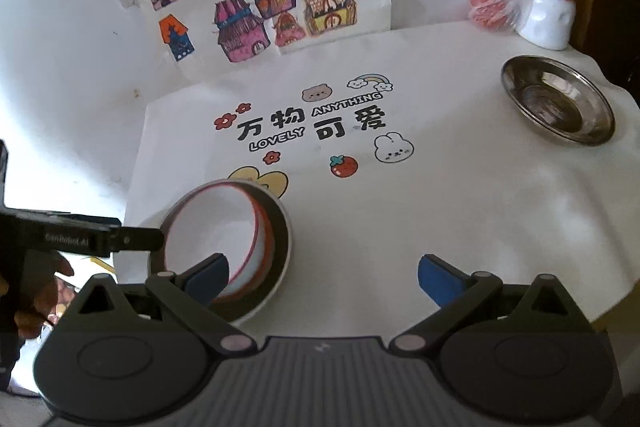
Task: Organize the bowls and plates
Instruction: 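Raise both grippers and bring them back over the bowl stack, then lower both grippers and close them on the steel bowl's rim, then lift the bowl stack and carry it toward the steel plate by the bottle, then lower the bowl stack onto the shallow steel plate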
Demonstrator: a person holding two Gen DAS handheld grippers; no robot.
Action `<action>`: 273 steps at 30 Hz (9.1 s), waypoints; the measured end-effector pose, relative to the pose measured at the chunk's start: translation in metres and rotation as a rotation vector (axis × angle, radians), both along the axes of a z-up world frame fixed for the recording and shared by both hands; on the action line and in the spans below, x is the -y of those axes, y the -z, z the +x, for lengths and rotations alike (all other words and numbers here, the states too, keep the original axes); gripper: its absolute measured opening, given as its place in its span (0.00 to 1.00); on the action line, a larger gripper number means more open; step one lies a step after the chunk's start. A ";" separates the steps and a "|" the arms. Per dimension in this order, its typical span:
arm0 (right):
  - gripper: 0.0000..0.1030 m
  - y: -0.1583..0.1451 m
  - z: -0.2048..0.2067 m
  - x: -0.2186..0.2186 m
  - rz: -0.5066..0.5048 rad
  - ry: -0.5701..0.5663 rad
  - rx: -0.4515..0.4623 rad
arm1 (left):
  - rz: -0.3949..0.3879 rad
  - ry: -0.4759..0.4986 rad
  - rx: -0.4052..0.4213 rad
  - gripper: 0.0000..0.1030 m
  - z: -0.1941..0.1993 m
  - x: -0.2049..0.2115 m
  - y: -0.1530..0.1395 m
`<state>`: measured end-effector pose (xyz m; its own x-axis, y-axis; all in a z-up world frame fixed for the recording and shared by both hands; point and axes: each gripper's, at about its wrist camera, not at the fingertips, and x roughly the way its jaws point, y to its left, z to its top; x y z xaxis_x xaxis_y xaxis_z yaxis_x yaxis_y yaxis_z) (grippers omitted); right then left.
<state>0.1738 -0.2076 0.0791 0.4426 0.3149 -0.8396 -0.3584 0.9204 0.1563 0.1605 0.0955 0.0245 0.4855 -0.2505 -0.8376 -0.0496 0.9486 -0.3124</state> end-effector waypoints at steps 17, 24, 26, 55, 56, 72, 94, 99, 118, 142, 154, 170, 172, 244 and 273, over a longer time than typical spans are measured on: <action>1.00 0.016 0.011 -0.001 -0.075 0.002 -0.076 | 0.057 0.034 -0.060 0.99 0.020 0.012 0.004; 1.00 0.026 0.013 -0.003 -0.071 -0.003 -0.118 | 0.060 0.031 -0.070 0.99 0.024 0.012 0.005; 1.00 0.028 0.015 -0.004 -0.077 0.002 -0.133 | 0.068 0.034 -0.075 0.99 0.026 0.014 0.005; 0.45 0.049 0.049 -0.021 -0.015 0.059 -0.377 | 0.082 0.199 -0.191 0.45 0.057 0.039 -0.002; 0.41 0.048 0.049 -0.022 -0.013 0.060 -0.381 | 0.074 0.198 -0.193 0.42 0.057 0.039 -0.002; 0.18 0.056 0.054 -0.023 0.075 0.142 -0.479 | 0.005 0.207 -0.210 0.09 0.059 0.044 -0.001; 0.12 0.056 0.052 -0.021 0.106 0.179 -0.502 | 0.055 0.194 -0.208 0.09 0.057 0.052 -0.004; 0.12 0.056 0.055 -0.014 0.117 0.199 -0.506 | 0.044 0.197 -0.215 0.09 0.060 0.055 -0.003; 0.12 0.042 0.081 0.070 0.194 0.324 -0.447 | 0.020 0.243 -0.187 0.09 0.094 0.114 -0.010; 0.12 0.035 0.131 0.194 0.240 0.499 -0.371 | 0.017 0.387 -0.127 0.08 0.177 0.254 -0.025; 0.12 0.032 0.139 0.214 0.256 0.528 -0.353 | 0.028 0.411 -0.125 0.08 0.198 0.284 -0.023; 0.12 0.025 0.144 0.235 0.266 0.566 -0.325 | 0.023 0.437 -0.095 0.08 0.217 0.307 -0.030; 0.12 0.023 0.147 0.239 0.277 0.575 -0.324 | 0.020 0.442 -0.092 0.08 0.219 0.310 -0.031; 0.13 0.048 0.255 0.250 0.272 0.630 -0.251 | -0.007 0.342 -0.093 0.08 0.333 0.332 -0.006; 0.13 0.045 0.255 0.245 0.231 0.611 -0.206 | -0.021 0.327 -0.073 0.09 0.330 0.329 -0.005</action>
